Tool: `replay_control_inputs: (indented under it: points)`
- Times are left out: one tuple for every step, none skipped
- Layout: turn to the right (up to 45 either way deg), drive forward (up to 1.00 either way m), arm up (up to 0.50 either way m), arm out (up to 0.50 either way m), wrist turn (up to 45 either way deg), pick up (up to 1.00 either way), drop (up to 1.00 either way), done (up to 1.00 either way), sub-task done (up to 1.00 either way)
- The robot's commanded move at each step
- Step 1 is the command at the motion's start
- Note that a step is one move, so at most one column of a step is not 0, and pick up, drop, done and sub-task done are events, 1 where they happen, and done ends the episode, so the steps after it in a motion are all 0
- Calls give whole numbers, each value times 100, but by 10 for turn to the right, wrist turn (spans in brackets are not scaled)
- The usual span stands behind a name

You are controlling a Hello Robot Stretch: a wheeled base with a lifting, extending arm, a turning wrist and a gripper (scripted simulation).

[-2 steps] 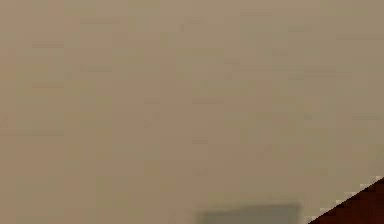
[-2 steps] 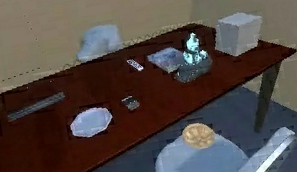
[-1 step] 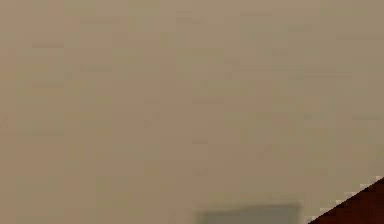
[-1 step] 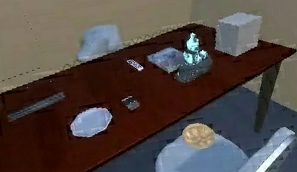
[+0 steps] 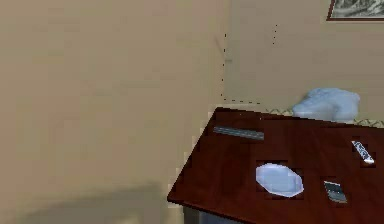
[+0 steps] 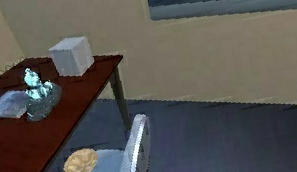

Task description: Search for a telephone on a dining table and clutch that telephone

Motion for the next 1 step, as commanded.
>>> replay_control_inputs:
  points:
    - [60, 0, 0, 0, 0, 0, 0, 0, 0]
